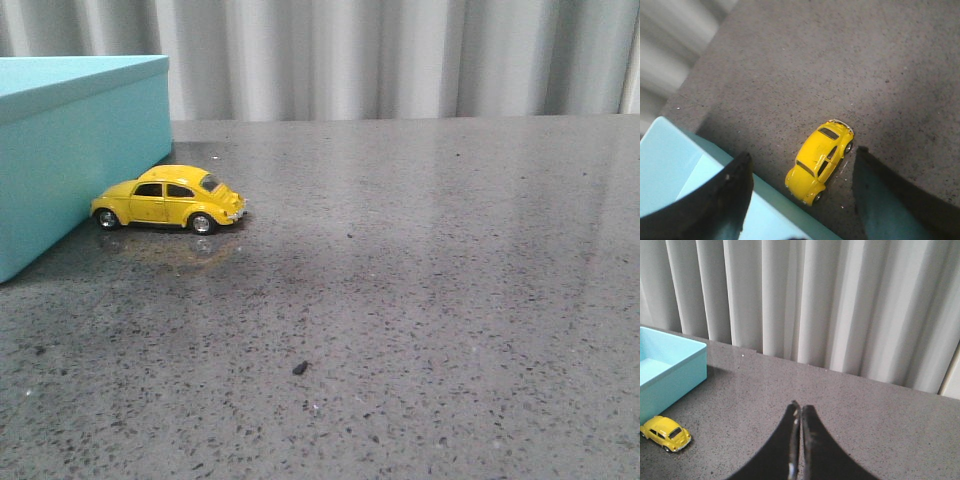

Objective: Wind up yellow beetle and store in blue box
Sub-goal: 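Lower the left gripper over the car and grasp it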

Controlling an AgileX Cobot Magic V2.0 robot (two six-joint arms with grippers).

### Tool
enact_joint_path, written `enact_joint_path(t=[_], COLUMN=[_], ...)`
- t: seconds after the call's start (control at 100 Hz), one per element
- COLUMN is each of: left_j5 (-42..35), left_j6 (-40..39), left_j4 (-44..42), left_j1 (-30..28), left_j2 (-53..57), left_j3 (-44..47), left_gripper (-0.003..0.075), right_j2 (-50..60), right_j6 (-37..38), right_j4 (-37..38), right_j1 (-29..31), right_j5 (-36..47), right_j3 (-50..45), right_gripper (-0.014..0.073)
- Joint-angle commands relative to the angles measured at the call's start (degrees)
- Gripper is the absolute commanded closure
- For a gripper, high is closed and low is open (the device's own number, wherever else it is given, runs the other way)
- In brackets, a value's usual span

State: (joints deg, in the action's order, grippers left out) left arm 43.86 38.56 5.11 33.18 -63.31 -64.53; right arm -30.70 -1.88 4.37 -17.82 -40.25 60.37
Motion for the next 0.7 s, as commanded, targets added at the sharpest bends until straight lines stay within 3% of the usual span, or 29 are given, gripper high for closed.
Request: enact_joint_path(t=[0.0,0.23,0.43,0.59,0.69], left_j5=[-0.84,2.17,1.17,6.37,10.8], left_j6=[-0.05,0.04,0.04,0.65,10.08], left_j4=[-2.71,-5.11,-14.37,-10.21,-3.66], left_j1=[2.1,2.21,2.21,2.21,2.21], left_j2=[-3.89,-14.18,-18.77,-20.35,-21.88], left_j3=[-4.9,-10.95,-15.24,-16.65,-16.52], left_gripper=[0.0312,0.0313,0.0312,0.0309,0.0309], right_j2=[-0.39,-0.39,-0.39,-0.39,-0.39], right_j6=[-0.36,-0.36,-0.36,-0.36,-0.36], right_j4=[0.0,-0.27,-0.99,-1.08,-1.21], right_j1=[-0.08,-0.16,-0.16,-0.16,-0.16], right_j5=[4.43,4.19,3.73,3.51,3.51], right_j3=[0.49,-1.41,-1.52,-1.52,-1.52], right_gripper=[0.0635,0.0635,0.0635,0.0635,0.0635])
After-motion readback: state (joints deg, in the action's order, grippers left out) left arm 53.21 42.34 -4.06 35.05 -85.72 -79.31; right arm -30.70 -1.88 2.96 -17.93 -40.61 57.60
